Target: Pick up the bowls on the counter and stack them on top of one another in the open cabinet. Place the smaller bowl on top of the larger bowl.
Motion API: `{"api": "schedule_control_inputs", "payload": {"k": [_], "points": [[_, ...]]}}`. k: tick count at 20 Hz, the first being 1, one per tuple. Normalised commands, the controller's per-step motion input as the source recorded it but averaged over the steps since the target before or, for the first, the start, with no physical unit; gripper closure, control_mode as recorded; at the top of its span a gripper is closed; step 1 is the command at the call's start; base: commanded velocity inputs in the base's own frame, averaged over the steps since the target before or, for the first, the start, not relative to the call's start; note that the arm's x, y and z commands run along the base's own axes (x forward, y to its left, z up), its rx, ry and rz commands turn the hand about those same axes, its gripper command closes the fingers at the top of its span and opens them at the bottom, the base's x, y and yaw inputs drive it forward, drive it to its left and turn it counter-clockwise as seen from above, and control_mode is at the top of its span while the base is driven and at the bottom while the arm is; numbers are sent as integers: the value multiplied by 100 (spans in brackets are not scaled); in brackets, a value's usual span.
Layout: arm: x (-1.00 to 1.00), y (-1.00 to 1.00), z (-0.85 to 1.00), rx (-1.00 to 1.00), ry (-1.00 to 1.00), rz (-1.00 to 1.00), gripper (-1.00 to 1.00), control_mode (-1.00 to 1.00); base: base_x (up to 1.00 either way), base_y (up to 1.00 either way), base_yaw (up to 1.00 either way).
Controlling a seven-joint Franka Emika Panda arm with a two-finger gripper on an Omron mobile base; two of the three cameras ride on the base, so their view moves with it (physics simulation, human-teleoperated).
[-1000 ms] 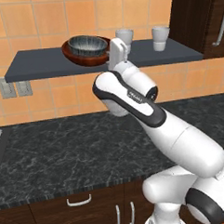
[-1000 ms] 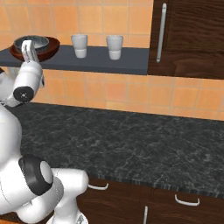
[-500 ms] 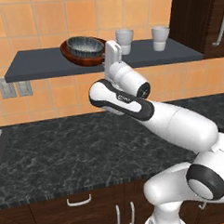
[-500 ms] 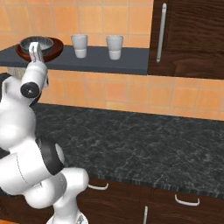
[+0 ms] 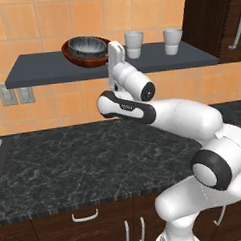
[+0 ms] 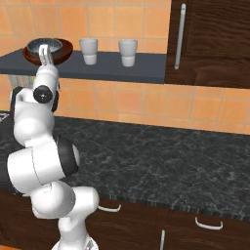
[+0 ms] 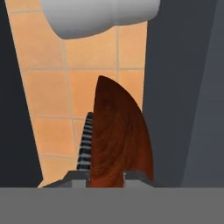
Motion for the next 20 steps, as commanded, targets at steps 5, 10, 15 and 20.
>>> {"api": "schedule_control_inputs", "payload": {"k": [5, 10, 15, 20], "points": [[-14, 0, 18, 0, -9, 0, -100, -100, 0, 0, 0], [-56, -7, 50, 0, -14, 0, -100, -100, 0, 0, 0], [-57, -13, 66, 0, 1, -8, -100, -100, 0, 0, 0], [-81, -39, 58, 0, 24, -17, -100, -100, 0, 0, 0]]}}
